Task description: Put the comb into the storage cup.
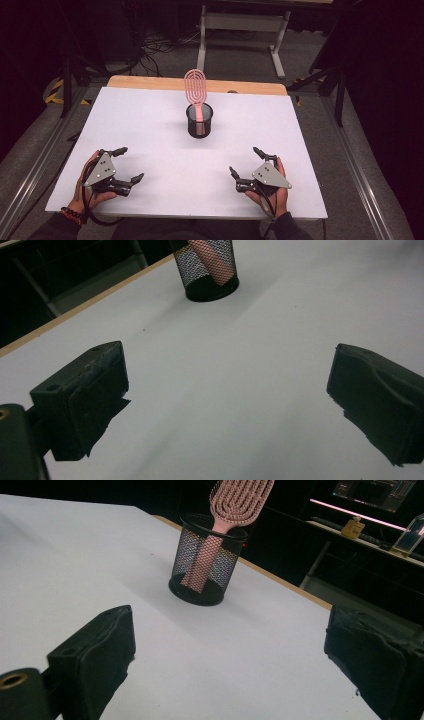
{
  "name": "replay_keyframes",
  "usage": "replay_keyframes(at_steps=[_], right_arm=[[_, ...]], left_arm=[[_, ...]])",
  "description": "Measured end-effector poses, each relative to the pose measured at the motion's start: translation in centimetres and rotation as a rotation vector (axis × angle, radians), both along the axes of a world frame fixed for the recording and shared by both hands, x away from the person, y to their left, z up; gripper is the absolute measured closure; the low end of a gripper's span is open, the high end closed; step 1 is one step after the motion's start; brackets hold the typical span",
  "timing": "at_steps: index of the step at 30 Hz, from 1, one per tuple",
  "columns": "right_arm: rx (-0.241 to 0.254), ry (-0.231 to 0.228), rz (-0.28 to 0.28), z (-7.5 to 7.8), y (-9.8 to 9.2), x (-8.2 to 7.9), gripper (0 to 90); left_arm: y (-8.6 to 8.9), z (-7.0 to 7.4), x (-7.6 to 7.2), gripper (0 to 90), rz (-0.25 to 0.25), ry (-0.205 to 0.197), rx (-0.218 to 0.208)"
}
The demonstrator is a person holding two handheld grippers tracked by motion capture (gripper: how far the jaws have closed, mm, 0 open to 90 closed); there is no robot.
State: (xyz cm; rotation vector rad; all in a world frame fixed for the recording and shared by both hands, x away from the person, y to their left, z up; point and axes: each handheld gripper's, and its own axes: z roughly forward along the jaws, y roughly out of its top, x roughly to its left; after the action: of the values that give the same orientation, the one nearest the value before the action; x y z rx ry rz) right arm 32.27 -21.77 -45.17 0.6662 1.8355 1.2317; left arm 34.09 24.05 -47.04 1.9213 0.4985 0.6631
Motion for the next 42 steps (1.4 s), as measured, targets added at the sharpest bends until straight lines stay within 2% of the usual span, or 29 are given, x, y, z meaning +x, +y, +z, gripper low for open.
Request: replay_keyframes(at_steps=[4, 10, 30, 40, 42], right_arm=[[0.005, 0.000, -0.002, 0.1, 0.0, 0.0, 6.9], [-0.012, -0.001, 0.001, 0.1, 0.4, -0.1, 6.9], [-0.008, -0.005, -0.005, 0.1, 0.1, -0.3, 7.1], [0.020, 0.000, -0.025, 0.2, -0.6, 0.0, 7.2], [0.044, 0.021, -0.025, 0.0, -0.7, 0.3, 7.3]], left_arm=[[0.0, -0.1, -0.2, 3.8, -0.006, -0.003, 0.013], [0.1, 0.0, -0.2, 3.9, -0.009, -0.006, 0.007], [-0.5, -0.1, 0.1, 4.0, -0.019, 0.003, 0.012], [-0.5, -0.1, 0.6, 4.3, -0.021, 0.008, -0.003], [-0.4, -0.1, 0.6, 4.3, -0.015, 0.011, -0.001]])
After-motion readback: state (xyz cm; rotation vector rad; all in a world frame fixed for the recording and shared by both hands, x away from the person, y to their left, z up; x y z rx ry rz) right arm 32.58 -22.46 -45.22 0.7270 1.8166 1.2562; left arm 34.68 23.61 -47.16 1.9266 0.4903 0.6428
